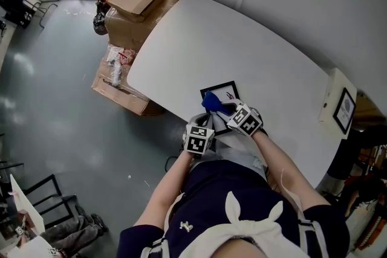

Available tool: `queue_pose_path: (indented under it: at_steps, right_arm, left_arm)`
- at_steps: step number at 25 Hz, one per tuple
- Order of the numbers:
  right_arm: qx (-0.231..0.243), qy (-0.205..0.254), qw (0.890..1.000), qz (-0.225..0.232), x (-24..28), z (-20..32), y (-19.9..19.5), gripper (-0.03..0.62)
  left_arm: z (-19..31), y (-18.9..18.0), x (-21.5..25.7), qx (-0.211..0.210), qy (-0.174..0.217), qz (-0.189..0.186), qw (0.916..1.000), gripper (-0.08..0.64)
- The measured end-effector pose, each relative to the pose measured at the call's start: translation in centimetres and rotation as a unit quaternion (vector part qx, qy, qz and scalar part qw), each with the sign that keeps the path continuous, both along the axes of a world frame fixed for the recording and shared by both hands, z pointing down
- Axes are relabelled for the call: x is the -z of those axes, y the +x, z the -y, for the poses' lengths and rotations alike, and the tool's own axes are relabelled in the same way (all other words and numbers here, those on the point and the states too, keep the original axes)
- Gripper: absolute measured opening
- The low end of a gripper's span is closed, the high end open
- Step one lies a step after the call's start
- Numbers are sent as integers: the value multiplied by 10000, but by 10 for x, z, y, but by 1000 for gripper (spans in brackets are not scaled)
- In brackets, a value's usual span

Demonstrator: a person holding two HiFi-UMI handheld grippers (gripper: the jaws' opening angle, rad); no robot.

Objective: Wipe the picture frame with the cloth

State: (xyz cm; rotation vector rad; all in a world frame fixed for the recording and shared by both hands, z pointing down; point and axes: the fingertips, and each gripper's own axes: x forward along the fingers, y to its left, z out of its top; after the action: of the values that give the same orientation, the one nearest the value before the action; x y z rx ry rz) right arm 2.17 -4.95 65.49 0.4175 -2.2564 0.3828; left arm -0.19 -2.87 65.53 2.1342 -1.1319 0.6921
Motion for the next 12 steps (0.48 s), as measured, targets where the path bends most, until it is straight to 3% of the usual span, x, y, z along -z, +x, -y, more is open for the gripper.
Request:
queue_pose_path:
  at_steps: [12]
  right_arm:
    - [-135,54,9999,-2,3,7,12,89]
  left_arm:
    - [0,1,2,67,-2,-44,10000,3]
